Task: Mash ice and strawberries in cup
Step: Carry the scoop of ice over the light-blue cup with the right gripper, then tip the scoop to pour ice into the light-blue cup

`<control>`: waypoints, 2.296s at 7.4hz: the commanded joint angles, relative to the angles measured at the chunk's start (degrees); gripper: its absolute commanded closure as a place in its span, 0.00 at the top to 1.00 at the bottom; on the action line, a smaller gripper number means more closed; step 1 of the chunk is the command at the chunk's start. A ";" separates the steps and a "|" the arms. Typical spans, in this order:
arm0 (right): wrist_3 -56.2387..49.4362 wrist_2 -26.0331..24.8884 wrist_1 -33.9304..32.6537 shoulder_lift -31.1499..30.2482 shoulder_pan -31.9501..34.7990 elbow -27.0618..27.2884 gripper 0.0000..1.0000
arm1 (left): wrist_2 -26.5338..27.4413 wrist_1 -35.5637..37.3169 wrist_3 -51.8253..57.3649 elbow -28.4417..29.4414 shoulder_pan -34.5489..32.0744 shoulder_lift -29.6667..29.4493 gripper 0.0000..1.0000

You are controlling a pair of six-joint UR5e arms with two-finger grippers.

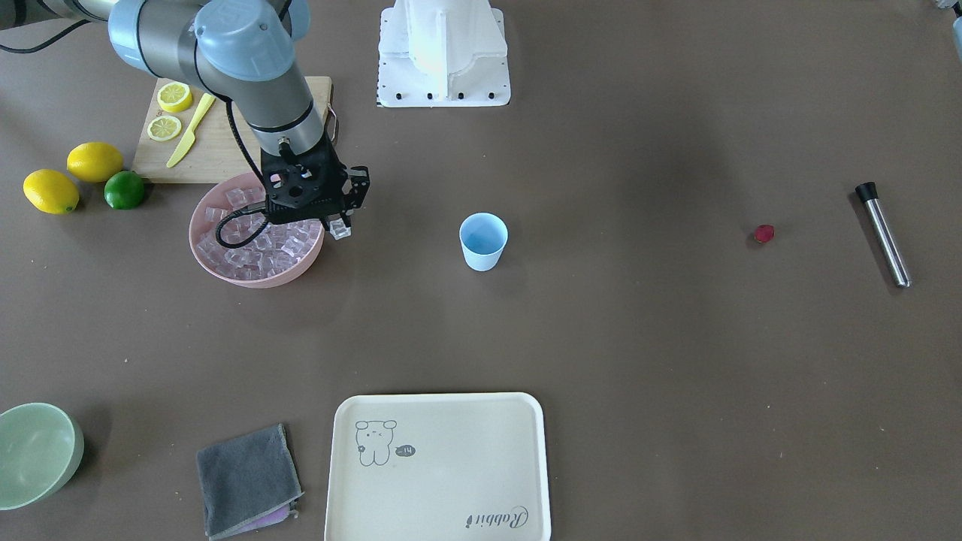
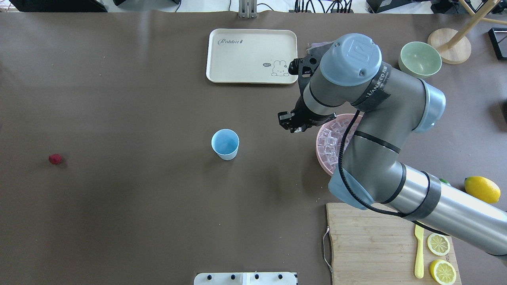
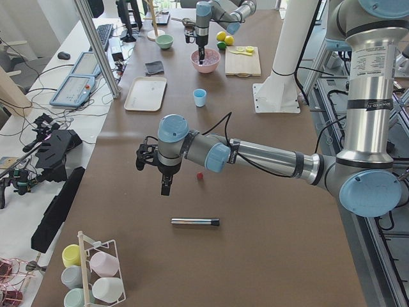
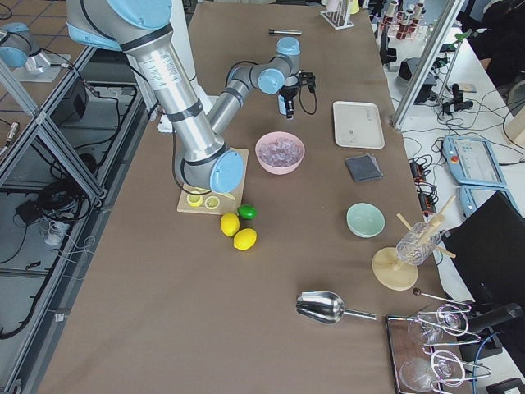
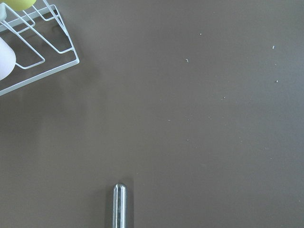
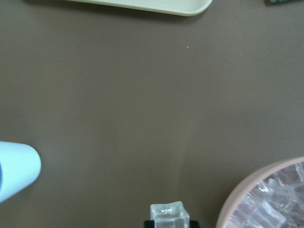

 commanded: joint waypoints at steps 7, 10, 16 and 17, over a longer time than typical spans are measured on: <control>12.10 -11.67 3.12 16.82 -10.45 -15.14 0.27 | -0.06 0.10 0.43 0.39 -1.89 1.19 0.99; 12.09 -12.63 9.79 14.54 -10.89 -17.77 0.29 | -0.06 0.01 0.43 1.27 -2.24 1.28 0.99; 8.78 -11.85 5.00 8.25 -9.23 -8.77 0.92 | 0.02 -0.08 0.52 1.27 -2.86 1.19 0.99; 5.79 -11.76 2.71 3.68 -7.39 -2.55 0.90 | 0.02 0.01 0.43 1.62 -2.86 0.67 0.99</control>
